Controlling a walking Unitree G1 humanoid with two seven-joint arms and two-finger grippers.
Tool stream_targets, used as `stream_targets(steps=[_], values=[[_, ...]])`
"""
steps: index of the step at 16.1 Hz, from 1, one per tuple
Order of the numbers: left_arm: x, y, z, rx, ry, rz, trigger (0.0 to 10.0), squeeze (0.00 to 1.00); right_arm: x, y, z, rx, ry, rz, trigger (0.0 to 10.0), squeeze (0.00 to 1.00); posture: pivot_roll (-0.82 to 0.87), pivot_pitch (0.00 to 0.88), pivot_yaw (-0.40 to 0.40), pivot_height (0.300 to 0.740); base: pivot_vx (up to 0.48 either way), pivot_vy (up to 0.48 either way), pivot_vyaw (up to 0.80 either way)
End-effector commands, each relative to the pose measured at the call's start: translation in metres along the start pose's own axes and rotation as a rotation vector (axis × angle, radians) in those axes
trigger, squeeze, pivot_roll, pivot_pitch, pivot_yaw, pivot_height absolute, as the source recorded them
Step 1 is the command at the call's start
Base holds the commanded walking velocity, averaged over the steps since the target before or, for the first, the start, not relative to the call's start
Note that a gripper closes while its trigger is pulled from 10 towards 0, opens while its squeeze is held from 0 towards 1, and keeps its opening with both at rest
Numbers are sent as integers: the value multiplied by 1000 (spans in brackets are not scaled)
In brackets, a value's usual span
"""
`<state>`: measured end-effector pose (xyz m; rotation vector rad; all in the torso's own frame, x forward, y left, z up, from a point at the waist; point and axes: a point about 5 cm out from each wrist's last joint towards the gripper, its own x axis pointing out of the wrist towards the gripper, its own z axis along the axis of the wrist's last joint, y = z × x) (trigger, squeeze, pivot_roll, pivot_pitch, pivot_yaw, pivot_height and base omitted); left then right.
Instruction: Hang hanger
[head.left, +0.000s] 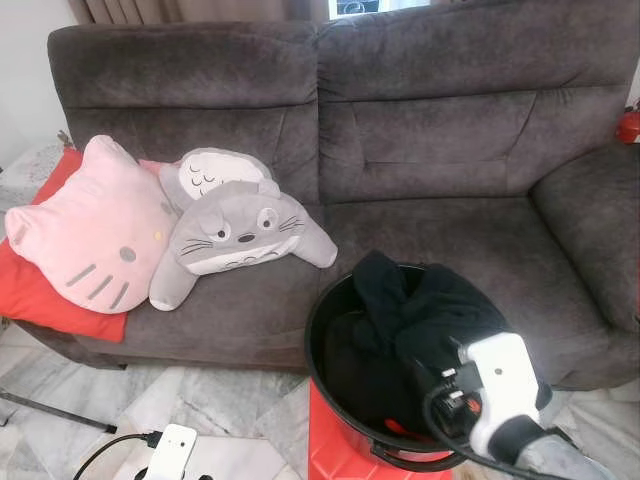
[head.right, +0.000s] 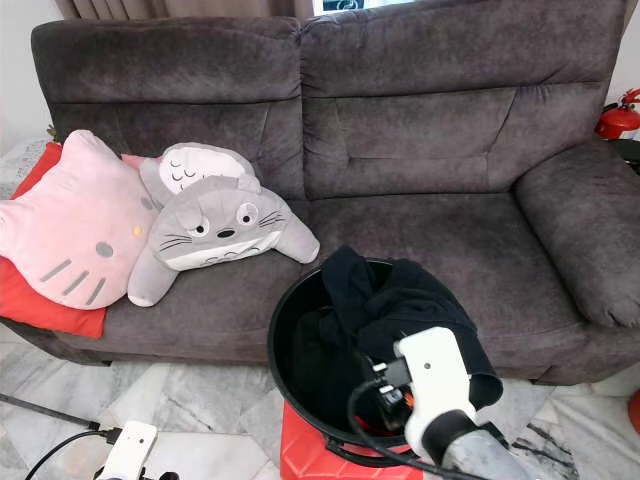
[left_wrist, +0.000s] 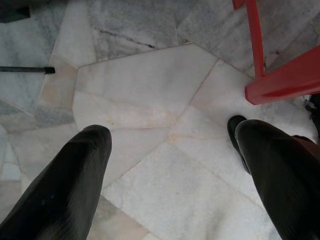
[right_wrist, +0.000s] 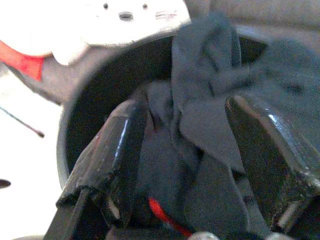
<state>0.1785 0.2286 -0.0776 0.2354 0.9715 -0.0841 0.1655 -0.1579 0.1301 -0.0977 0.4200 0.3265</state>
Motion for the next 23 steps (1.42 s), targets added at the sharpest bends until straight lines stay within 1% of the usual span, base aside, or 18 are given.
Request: stream_targets(steps=[1, 2, 3, 4, 5, 6, 7, 9, 14, 18, 21, 22, 23], values=[[0, 2, -1, 5, 20, 1, 10000, 0, -4, 0, -1, 30, 30, 5, 10000, 0, -216, 0, 97, 740, 0, 0, 0], [0, 1, -1, 12, 24, 1, 10000, 0, -2, -1, -12, 64, 102, -11, 10000, 0, -215, 0, 94, 740, 0, 0, 0], [0, 1, -1, 11, 26, 4, 10000, 0, -2, 1, -21, 98, 142, 9, 10000, 0, -214, 0, 93, 740, 0, 0, 0], [0, 2, -2, 9, 28, 7, 10000, 0, -1, 3, -27, 117, 175, 25, 10000, 0, -214, 1, 92, 740, 0, 0, 0], [0, 2, -2, 8, 29, 9, 10000, 0, -1, 2, -30, 114, 196, 25, 10000, 0, -212, 1, 90, 740, 0, 0, 0], [0, 2, -3, 8, 30, 9, 10000, 0, -2, 2, -32, 139, 206, 22, 10000, 0, -210, 3, 90, 740, 0, 0, 0], [0, 2, -3, 8, 32, 10, 10000, 0, -2, 2, -30, 142, 207, 21, 10000, 0, -214, 2, 90, 740, 0, 0, 0], [-1, 3, -5, 12, 36, 12, 10000, 0, -3, -4, -30, 143, 210, -6, 10000, 0, -216, 0, 90, 740, 0, 0, 0], [-1, 2, -5, 18, 38, 12, 10000, 0, 2, -19, -25, 150, 167, -81, 10000, 0, -216, 0, 91, 740, 0, 0, 0], [-1, 2, -5, 20, 37, 7, 10000, 0, 4, -19, -26, 148, 175, -72, 10000, 0, -218, 0, 90, 740, 0, 0, 0], [-1, 2, -5, 21, 37, 5, 10000, 0, 7, -18, -31, 160, 194, -62, 10000, 0, -211, 0, 88, 740, 0, 0, 0], [-1, 2, -6, 19, 40, 4, 10000, 0, 10, -14, -39, 166, 227, -26, 10000, 0, -211, 0, 88, 740, 0, 0, 0], [-1, 2, -7, 18, 42, 3, 10000, 0, 11, -11, -39, 166, 226, 3, 10000, 0, -205, 0, 86, 740, 0, 0, 0]])
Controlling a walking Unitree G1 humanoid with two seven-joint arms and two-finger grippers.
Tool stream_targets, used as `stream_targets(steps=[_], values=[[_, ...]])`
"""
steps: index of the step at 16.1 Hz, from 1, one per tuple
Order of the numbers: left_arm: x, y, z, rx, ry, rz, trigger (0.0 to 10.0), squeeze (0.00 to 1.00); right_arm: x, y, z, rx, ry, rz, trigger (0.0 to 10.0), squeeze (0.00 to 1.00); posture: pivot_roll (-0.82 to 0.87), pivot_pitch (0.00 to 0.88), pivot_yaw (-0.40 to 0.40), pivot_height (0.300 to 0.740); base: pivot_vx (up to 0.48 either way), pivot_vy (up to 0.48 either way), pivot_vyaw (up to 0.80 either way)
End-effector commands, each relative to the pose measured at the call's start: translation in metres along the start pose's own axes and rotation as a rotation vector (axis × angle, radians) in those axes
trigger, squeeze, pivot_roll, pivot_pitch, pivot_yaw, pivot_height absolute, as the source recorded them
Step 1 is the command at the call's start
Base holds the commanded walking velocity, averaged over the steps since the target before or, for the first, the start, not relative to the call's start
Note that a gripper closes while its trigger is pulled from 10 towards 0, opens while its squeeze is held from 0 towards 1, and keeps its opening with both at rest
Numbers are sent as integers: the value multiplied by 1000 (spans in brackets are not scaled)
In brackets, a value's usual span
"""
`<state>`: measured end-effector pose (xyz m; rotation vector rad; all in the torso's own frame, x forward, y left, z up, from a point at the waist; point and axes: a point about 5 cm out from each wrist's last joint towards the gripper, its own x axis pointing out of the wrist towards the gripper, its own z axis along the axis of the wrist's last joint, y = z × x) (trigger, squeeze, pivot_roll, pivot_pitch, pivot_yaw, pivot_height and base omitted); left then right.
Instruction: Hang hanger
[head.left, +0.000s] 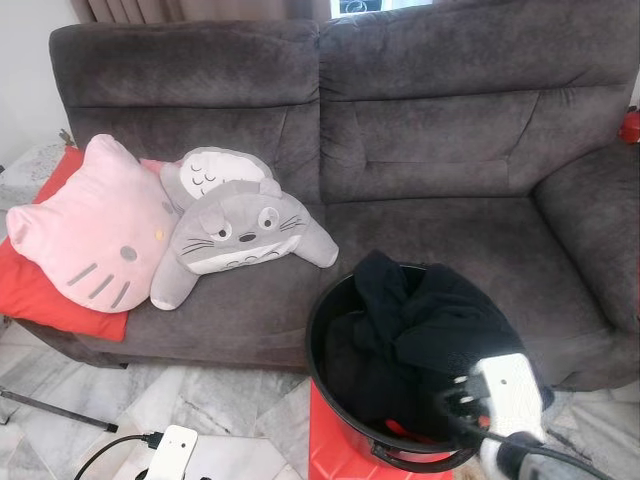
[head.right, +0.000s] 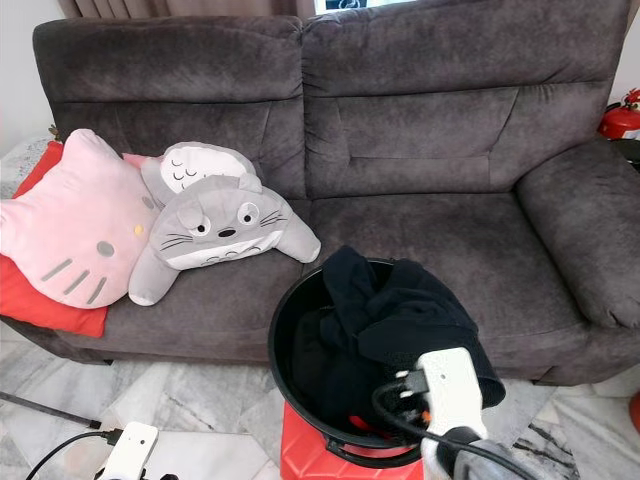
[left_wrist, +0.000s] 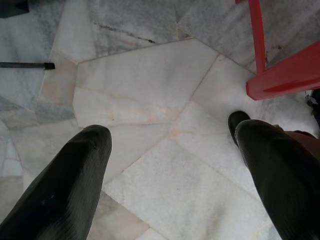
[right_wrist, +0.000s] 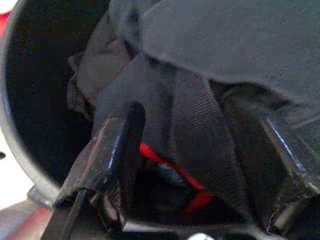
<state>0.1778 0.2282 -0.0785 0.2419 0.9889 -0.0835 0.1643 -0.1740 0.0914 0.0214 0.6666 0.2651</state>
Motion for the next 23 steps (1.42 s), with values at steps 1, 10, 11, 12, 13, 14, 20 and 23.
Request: stream_targets(steps=[1, 10, 11, 12, 13, 14, 20, 23], values=[[-1, 2, -6, 13, 26, 2, 10000, 0, 1, 6, -2, -4, -1, 50, 10000, 0, -205, 0, 86, 740, 0, 0, 0], [-1, 2, -5, 14, 26, -2, 10000, 0, -7, 20, 6, -119, -46, 222, 10000, 0, -206, 0, 93, 740, 0, 0, 0], [-1, 2, -4, 14, 25, -2, 10000, 0, -7, 17, 4, -123, -38, 212, 10000, 0, -207, 0, 93, 740, 0, 0, 0], [-1, 2, -5, 15, 26, -2, 10000, 0, -7, 15, 3, -110, -35, 197, 10000, 0, -207, 0, 93, 740, 0, 0, 0], [-1, 1, -5, 15, 27, -2, 10000, 0, -7, 12, 3, -115, -29, 181, 10000, 0, -208, 0, 94, 740, 0, 0, 0], [-1, 1, -5, 15, 27, -3, 10000, 0, -6, 11, 4, -111, -34, 168, 10000, 0, -210, 0, 95, 740, 0, 0, 0], [-1, 0, -5, 18, 27, -6, 10000, 0, -1, 4, 2, -71, -26, 110, 10000, 0, -208, 0, 94, 740, 0, 0, 0], [-1, 0, -4, 12, 24, -5, 10000, 0, 3, 5, 0, -64, -18, 123, 10000, 0, -203, 0, 94, 740, 0, 0, 0]])
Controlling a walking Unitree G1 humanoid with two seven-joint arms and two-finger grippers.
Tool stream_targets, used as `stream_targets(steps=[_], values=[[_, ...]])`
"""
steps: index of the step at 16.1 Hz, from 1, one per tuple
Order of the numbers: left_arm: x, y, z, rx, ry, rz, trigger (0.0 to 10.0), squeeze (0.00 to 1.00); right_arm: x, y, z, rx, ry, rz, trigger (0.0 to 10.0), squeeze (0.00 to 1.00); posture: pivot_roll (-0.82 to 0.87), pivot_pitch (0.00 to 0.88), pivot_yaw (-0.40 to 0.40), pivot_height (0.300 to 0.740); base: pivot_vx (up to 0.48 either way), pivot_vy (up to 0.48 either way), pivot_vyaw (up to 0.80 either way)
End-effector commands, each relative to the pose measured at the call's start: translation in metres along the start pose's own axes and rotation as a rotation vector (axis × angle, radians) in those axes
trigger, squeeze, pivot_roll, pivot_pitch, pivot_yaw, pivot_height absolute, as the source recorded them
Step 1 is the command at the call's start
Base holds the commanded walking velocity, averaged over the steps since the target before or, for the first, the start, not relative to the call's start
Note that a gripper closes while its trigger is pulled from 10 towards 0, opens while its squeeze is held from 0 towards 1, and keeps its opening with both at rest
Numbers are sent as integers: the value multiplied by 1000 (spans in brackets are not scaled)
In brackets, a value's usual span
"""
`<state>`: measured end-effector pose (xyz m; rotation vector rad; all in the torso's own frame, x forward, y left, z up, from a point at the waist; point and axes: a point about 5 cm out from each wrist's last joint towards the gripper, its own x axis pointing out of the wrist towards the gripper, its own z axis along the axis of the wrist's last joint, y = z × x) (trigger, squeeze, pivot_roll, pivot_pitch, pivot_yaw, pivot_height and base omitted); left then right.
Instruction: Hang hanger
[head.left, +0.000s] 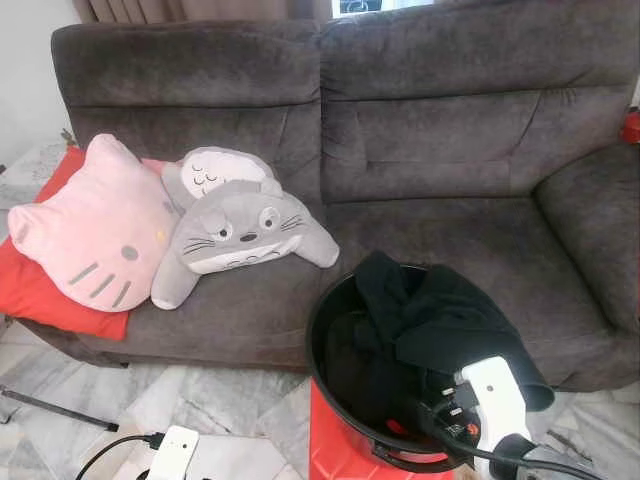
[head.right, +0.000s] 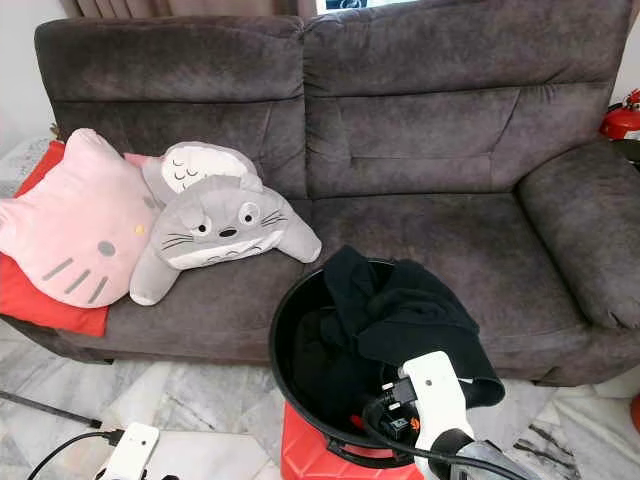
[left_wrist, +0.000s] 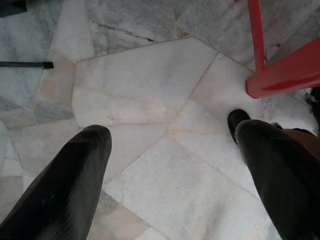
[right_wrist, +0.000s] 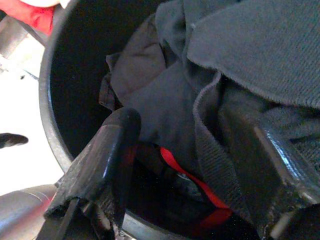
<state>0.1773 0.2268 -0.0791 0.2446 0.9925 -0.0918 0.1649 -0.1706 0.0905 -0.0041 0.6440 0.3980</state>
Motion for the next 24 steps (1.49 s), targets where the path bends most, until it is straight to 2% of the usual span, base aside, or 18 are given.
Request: stream_targets(steps=[1, 6, 9, 13, 22, 23, 24], values=[[-1, 2, -4, 6, 21, 1, 10000, 0, 4, 1, 0, 7, -6, 10, 10000, 0, -203, 0, 94, 740, 0, 0, 0], [-1, 3, -3, 8, 20, -1, 10000, 0, 16, 2, -1, 45, -7, 14, 10000, 0, -197, 0, 97, 740, 0, 0, 0], [-1, 4, -3, 10, 20, 1, 10000, 0, 21, -4, 1, 61, -10, -8, 10000, 0, -189, 1, 99, 740, 0, 0, 0], [-1, 4, -5, 11, 24, 0, 10000, 0, 23, -4, 3, 62, -16, -8, 10000, 0, -188, 4, 98, 740, 0, 0, 0], [-1, 3, -6, 10, 25, -9, 10000, 0, 33, -2, -8, 97, 24, 10, 10000, 0, -185, 0, 95, 740, 0, 0, 0], [-1, 2, -6, 10, 23, -10, 10000, 0, 33, -3, -7, 95, 22, 5, 6196, 0, -185, 0, 95, 740, 0, 0, 0], [-1, 2, -5, 10, 22, -10, 10000, 0, 34, -4, -7, 90, 21, -7, 0, 0, -185, 0, 95, 740, 0, 0, 0]])
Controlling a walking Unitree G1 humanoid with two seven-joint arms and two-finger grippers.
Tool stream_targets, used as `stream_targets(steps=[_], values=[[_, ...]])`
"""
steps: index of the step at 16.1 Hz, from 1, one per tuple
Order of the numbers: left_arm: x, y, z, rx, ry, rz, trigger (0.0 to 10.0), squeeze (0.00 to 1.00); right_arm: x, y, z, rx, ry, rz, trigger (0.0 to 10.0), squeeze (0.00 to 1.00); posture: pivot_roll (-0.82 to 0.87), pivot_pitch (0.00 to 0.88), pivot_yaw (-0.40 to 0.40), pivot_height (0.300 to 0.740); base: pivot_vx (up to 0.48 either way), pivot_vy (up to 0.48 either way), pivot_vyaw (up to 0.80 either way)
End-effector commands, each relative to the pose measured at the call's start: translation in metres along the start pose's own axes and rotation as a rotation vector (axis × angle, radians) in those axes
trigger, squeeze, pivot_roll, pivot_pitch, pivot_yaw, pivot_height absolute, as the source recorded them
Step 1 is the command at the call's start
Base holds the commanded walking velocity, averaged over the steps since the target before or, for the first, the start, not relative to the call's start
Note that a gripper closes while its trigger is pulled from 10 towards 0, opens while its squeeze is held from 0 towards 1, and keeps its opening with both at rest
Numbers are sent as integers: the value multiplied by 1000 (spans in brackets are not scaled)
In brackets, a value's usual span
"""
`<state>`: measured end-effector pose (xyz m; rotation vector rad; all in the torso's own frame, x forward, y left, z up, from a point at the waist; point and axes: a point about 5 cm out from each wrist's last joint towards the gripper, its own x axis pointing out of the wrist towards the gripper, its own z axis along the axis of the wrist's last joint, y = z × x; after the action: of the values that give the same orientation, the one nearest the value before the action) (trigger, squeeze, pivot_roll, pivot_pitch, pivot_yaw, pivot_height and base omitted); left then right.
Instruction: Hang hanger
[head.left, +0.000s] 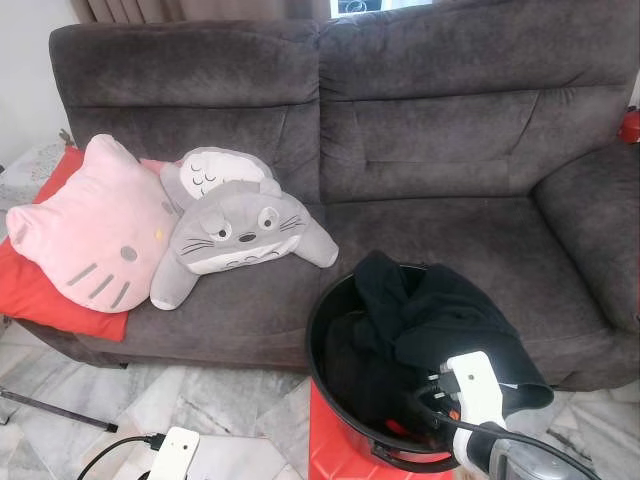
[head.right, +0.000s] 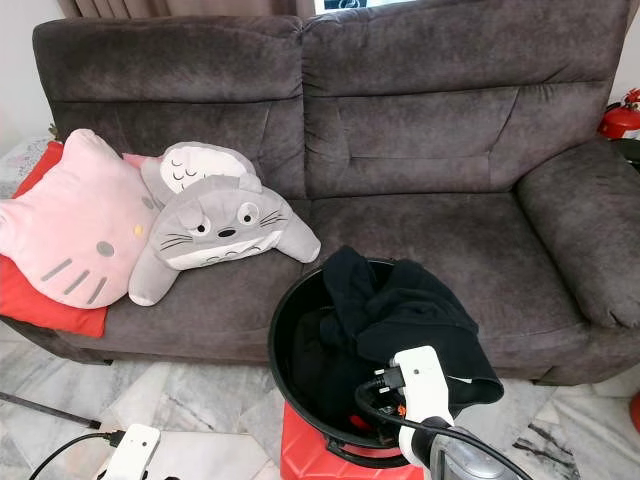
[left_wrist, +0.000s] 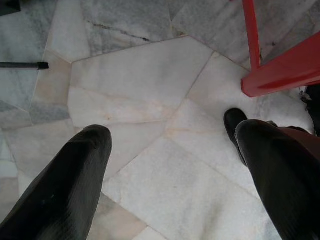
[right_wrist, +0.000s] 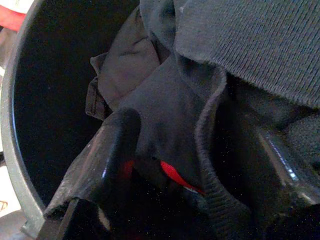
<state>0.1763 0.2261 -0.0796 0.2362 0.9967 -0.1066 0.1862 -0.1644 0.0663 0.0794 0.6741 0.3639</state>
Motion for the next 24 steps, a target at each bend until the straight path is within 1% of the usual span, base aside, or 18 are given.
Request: stream_targets(steps=[1, 6, 10, 15, 17, 18, 19, 21, 22, 23, 24], values=[[-1, 3, -4, 10, 20, 6, 10000, 0, 3, 1, -1, -4, 7, 1, 0, 0, -183, 0, 94, 740, 0, 0, 0], [-1, 3, -4, 16, 18, 4, 10000, 0, 5, 5, 1, -9, 0, 23, 0, 0, -181, 0, 95, 740, 0, 0, 0], [-1, 3, -5, 19, 18, 1, 10000, 0, 5, 4, 2, -15, -3, 20, 0, 0, -180, 0, 95, 740, 0, 0, 0], [-1, 5, -4, 19, 18, 6, 10000, 0, 6, 3, 8, -17, -24, 4, 0, 0, -178, 0, 94, 740, 0, 0, 0], [-2, 6, -5, 16, 21, 12, 10000, 0, 6, 1, 12, -20, -46, -25, 0, 0, -175, 0, 96, 740, 0, 0, 0], [-2, 6, -5, 16, 21, 12, 10000, 0, 6, 0, 16, -24, -65, -35, 0, 0, -175, 0, 96, 740, 0, 0, 0], [-2, 6, -6, 14, 22, 14, 10000, 0, 5, 1, 35, -33, -159, -47, 0, 0, -176, 0, 100, 740, 0, 0, 0], [-2, 6, -6, 14, 21, 16, 10000, 0, 4, 4, 47, -39, -221, -49, 0, 0, -176, 0, 100, 740, 0, 0, 0], [-2, 7, -6, 14, 20, 16, 10000, 0, 3, 6, 58, -60, -270, -60, 0, 0, -176, 0, 100, 740, 0, 0, 0], [-2, 7, -6, 14, 20, 17, 10000, 0, 3, 8, 64, -60, -302, -56, 0, 0, -175, 0, 102, 740, 0, 0, 0], [-2, 7, -5, 14, 20, 17, 10000, 0, 2, 14, 73, -68, -359, -49, 0, 0, -176, 0, 104, 740, 0, 0, 0]])
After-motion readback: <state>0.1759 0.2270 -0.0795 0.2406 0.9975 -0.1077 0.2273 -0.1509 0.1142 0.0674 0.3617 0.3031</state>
